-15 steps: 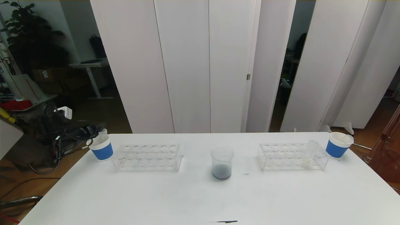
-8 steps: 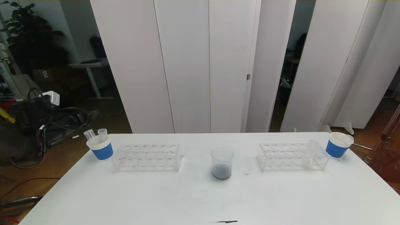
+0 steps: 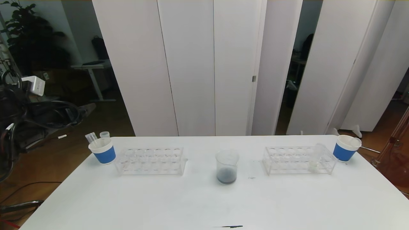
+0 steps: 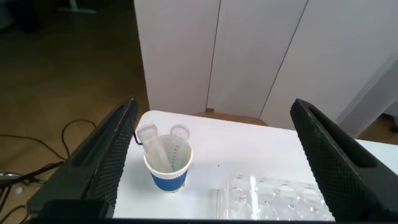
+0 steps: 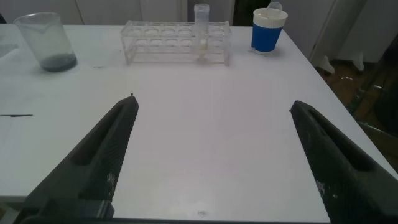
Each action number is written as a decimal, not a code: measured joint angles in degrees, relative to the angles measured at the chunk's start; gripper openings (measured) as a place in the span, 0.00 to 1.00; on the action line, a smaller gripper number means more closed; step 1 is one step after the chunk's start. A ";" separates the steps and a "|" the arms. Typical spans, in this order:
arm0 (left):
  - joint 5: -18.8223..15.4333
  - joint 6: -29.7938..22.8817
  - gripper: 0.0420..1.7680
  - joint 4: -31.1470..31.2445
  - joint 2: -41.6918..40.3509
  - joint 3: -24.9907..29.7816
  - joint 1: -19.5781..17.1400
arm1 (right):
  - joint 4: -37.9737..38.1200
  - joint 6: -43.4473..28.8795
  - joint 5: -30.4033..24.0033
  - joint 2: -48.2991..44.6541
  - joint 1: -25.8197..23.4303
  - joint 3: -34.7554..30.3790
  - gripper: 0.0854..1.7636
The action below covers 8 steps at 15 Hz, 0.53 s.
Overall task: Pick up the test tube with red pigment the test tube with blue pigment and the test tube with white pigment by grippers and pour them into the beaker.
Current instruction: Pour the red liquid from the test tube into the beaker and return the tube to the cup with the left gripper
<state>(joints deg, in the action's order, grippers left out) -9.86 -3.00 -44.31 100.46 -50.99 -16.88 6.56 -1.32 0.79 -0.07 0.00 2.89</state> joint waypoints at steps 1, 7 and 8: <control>0.05 0.74 0.99 0.82 -3.30 2.40 0.43 | -0.04 0.02 -0.02 0.00 0.00 0.00 0.99; 0.59 5.80 0.99 2.50 -22.91 19.60 2.26 | 0.00 0.00 -0.02 0.00 0.00 0.00 0.99; 0.69 6.39 0.99 2.45 -26.04 22.03 2.94 | -0.02 0.00 -0.02 0.00 0.00 0.00 0.99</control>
<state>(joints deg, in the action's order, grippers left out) -9.17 3.39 -41.86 74.42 -28.96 -13.95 6.53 -1.32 0.77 -0.07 0.00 2.89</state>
